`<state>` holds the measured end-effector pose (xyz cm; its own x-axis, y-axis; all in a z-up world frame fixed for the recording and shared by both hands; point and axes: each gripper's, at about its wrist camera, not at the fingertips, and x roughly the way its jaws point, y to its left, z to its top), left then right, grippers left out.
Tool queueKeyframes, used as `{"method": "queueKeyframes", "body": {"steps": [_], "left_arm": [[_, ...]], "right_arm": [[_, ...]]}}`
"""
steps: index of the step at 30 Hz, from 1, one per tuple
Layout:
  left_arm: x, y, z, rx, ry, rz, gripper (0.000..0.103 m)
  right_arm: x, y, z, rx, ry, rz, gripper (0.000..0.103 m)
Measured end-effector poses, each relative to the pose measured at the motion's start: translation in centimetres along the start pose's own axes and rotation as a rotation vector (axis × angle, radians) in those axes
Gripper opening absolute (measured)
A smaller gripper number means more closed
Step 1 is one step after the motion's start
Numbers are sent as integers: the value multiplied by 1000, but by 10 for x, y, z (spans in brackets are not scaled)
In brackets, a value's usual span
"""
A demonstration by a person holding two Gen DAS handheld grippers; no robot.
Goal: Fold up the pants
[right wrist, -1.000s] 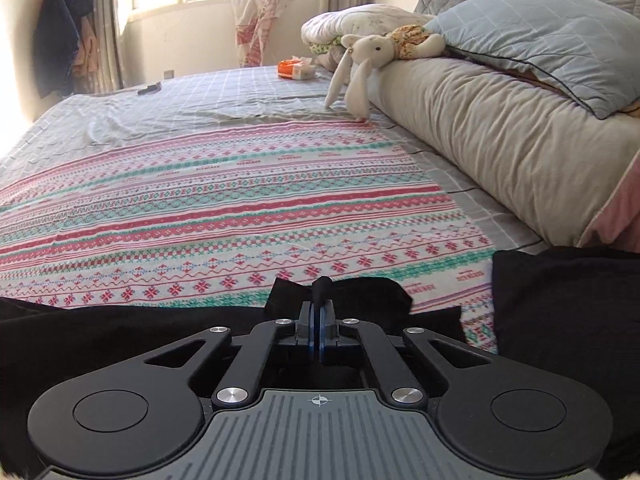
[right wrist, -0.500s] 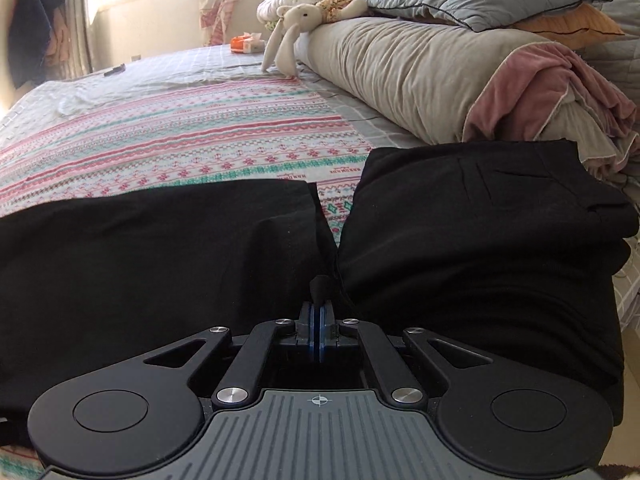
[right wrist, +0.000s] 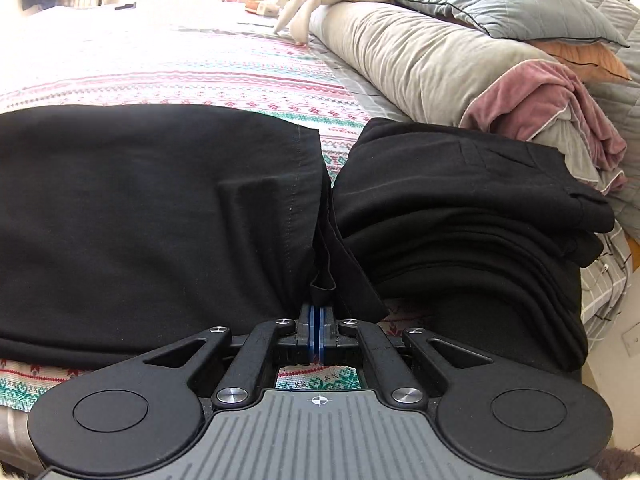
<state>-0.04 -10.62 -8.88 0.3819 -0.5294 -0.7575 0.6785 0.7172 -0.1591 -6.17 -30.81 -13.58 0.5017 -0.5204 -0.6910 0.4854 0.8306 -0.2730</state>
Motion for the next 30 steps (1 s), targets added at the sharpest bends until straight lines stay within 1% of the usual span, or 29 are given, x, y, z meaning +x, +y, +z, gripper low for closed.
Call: {"method": "queueKeyframes", "body": {"steps": [2,5,7,8,9,11,12,14,17,19,21,23,25,27,30], "left_arm": [[1,1,1,-9,-1,-9,102],[0,9,1,-27,2,-17,102],[0,13,3,-32,3,-20,102],[-1,15,4,-34,2,-20,102],[-2,16,6,-34,0,-20,102],[-5,21,11,-34,-15,-11,103],[-6,25,14,-36,-23,-2,103],[-9,33,22,-50,-38,20,103],[-16,55,38,-76,-71,79,103],[-23,77,51,-94,-100,139,103],[-28,104,64,-111,-122,222,103],[-31,136,76,-132,-136,301,103],[-31,169,85,-163,-127,363,103],[-27,205,94,-189,-101,416,103],[-15,249,103,-197,-56,461,102]], "right_arm": [[-3,0,3,-9,5,-13,0],[-7,3,5,-58,0,-41,1],[-15,6,5,-94,-1,-36,9],[-17,4,7,-95,-8,-34,16],[-20,0,11,-86,-22,-23,20],[-25,-10,24,-51,-47,24,33],[-25,-13,32,-31,-56,44,37],[-23,-15,49,-9,-73,84,52],[-15,-14,72,-9,-95,122,55],[-6,-9,85,-8,-108,150,58],[4,2,99,-10,-118,182,62],[14,15,109,-17,-121,230,63],[25,33,116,-27,-118,299,63],[37,53,123,-42,-109,381,64],[51,83,130,-73,-101,474,65]]}}
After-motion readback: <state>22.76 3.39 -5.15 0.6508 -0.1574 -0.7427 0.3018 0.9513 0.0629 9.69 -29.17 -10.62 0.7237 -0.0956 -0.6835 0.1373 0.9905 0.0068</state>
